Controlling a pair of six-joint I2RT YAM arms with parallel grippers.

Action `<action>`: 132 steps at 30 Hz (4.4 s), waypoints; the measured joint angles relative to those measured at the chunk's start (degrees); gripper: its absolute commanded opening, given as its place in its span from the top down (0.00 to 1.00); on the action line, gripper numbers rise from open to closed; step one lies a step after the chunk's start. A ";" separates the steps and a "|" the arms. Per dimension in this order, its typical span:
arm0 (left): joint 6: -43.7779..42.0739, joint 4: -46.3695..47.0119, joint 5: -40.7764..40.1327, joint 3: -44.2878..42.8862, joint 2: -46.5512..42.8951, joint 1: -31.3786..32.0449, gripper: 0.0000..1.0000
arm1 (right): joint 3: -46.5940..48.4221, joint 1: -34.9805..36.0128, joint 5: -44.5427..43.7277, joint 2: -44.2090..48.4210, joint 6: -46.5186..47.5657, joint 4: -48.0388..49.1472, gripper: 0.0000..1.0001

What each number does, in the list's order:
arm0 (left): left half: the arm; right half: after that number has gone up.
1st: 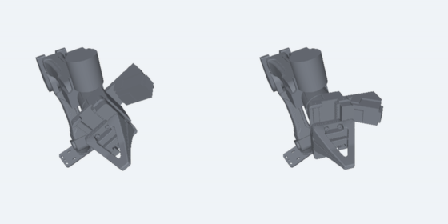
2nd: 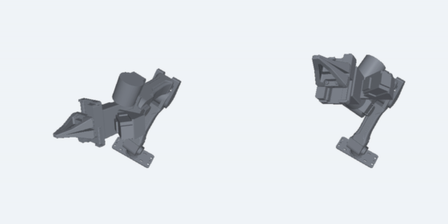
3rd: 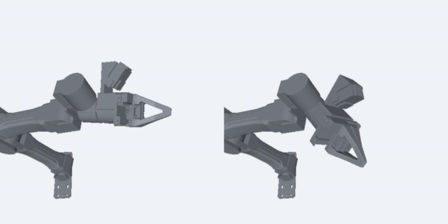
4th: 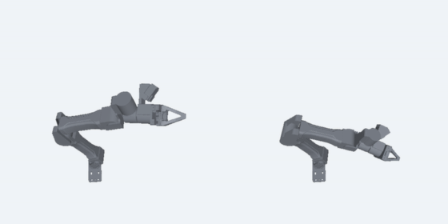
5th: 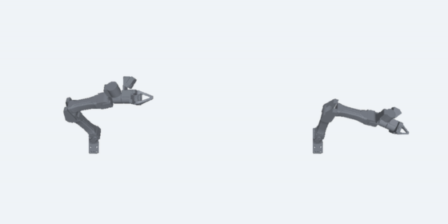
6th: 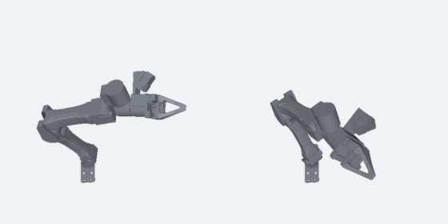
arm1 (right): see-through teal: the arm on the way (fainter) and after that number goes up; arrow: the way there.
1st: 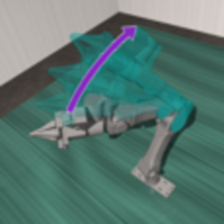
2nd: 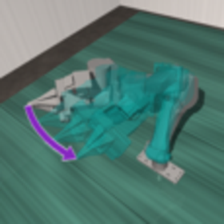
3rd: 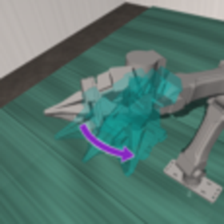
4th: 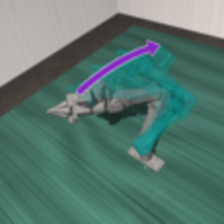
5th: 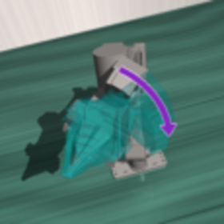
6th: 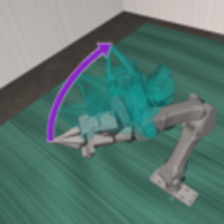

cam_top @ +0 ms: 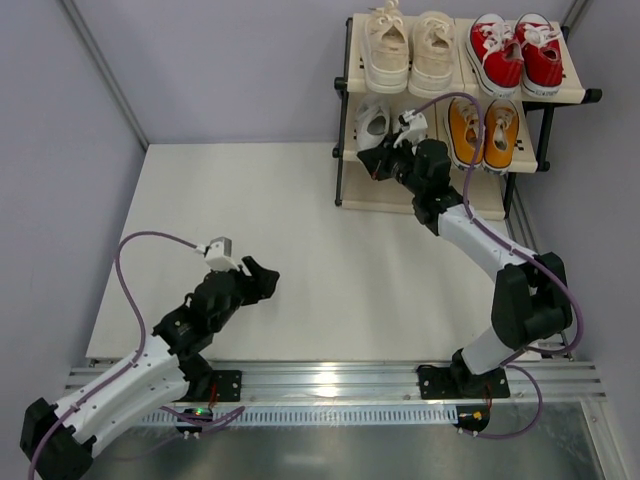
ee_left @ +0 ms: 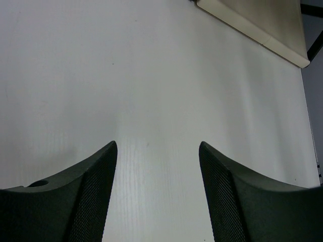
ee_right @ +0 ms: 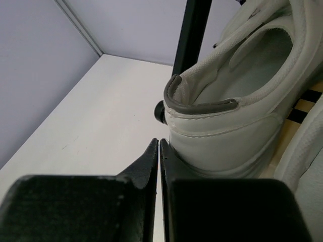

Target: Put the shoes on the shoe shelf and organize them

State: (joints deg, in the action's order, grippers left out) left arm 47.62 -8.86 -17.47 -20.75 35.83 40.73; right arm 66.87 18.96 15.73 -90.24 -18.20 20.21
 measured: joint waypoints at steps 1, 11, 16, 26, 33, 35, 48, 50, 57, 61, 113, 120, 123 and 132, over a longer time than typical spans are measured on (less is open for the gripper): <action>0.00 -0.42 -0.09 0.00 -0.61 0.00 0.35 | -0.57 -0.24 0.83 0.31 -0.09 0.83 0.96; 0.00 -5.40 -1.03 0.00 -7.78 0.00 0.35 | -16.37 -1.01 11.69 17.05 -2.10 8.63 0.96; 0.04 -7.08 -1.01 0.00 -8.92 0.00 0.35 | -20.33 -1.73 9.33 24.50 -0.57 7.58 0.96; 0.20 -9.73 -1.03 0.02 -11.80 0.00 0.35 | -22.40 -9.27 6.86 21.75 0.17 5.05 0.96; 0.20 -12.13 -1.49 0.02 -13.90 0.00 0.35 | -18.62 -12.98 11.41 12.66 -1.77 4.98 0.96; 0.17 -12.83 -1.70 0.02 -14.47 0.00 0.35 | -16.50 -13.64 12.81 10.58 -2.38 5.01 0.96; 0.15 -15.93 -2.69 0.00 -17.09 0.00 0.35 | -13.88 -14.97 16.90 8.79 -3.19 4.11 0.96; 0.17 -15.96 -2.69 0.00 -17.68 0.00 0.35 | -17.31 -15.02 15.69 12.48 -2.86 3.19 0.96; 0.26 -16.37 -2.43 0.00 -18.82 0.00 0.35 | -25.77 -15.06 1.11 31.82 -2.27 -7.76 0.96; 0.52 -16.48 -2.12 0.00 -19.74 0.00 0.35 | -25.73 -15.08 -15.45 45.66 -2.40 -16.06 0.96; 1.68 -21.46 -1.84 -1.20 -25.00 0.00 0.36 | -4.50 -25.20 0.13 37.77 -6.78 -17.22 0.96; 1.68 -20.33 -0.90 -1.20 -22.60 0.00 0.36 | 6.73 -25.20 0.39 31.17 -6.88 -17.18 0.96; 1.66 -20.37 -0.72 -1.38 -22.47 0.00 0.36 | 10.29 -25.20 0.42 25.64 -7.21 -17.22 0.96; 1.46 -20.92 -0.83 -3.74 -23.06 0.00 0.36 | 15.19 -25.00 0.52 13.51 -8.79 -17.62 0.96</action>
State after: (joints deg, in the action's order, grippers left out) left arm 49.08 -29.78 -18.31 -24.49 12.78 40.73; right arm 82.06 -6.04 16.25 -76.73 -26.98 2.59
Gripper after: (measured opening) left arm 0.642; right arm 0.039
